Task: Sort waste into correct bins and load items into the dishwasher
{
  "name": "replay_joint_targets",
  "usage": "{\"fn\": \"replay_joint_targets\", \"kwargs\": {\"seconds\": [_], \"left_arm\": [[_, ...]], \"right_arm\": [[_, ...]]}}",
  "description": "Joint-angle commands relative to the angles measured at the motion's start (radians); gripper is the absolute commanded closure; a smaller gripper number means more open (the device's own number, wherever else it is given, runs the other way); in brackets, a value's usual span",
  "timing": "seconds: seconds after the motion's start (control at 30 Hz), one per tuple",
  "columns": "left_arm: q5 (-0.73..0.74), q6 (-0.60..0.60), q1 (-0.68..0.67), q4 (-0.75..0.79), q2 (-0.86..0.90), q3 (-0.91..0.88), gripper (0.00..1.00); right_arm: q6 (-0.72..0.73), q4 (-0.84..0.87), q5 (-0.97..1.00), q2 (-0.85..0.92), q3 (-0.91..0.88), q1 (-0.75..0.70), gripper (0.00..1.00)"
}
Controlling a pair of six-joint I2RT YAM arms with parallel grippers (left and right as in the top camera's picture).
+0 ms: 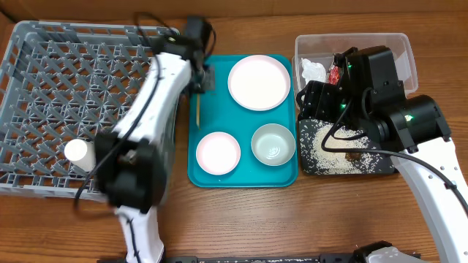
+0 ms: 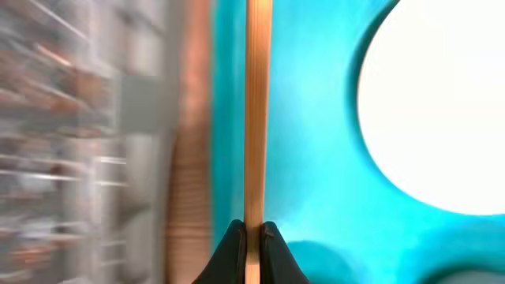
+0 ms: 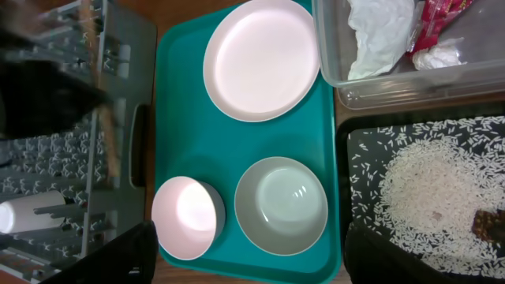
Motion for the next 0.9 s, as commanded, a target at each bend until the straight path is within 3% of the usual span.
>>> {"fn": "replay_joint_targets", "kwargs": {"seconds": [0.0,0.1,0.23,0.53,0.7,0.83,0.87], "left_arm": [[-0.126,0.111,0.005,-0.058,-0.155,0.037,0.96],[-0.214,0.114,0.025,-0.158,-0.193,0.037,0.96],[-0.209,0.116,0.089,-0.216,-0.188,0.003,0.96],[-0.036,0.208,0.187,-0.016,-0.177,-0.264,0.95],[-0.037,0.208,0.185,0.05,-0.177,-0.346,0.86],[0.005,0.207,0.185,0.014,-0.185,-0.301,0.83],[0.05,0.207,0.185,-0.013,-0.198,-0.261,0.75]], "right_arm": [[0.004,0.004,-0.006,0.004,0.009,-0.001,0.23],[0.004,0.007,-0.006,0.004,0.009,-0.001,0.23],[0.004,0.008,-0.006,0.004,0.009,-0.001,0.23],[0.004,0.027,-0.006,0.004,0.009,-0.001,0.23],[0.004,0.032,-0.006,0.004,0.009,-0.001,0.23],[0.004,0.03,-0.006,0.004,0.009,-0.001,0.23],[0.004,0.031,-0.006,0.004,0.009,-0.001,0.23]]}}
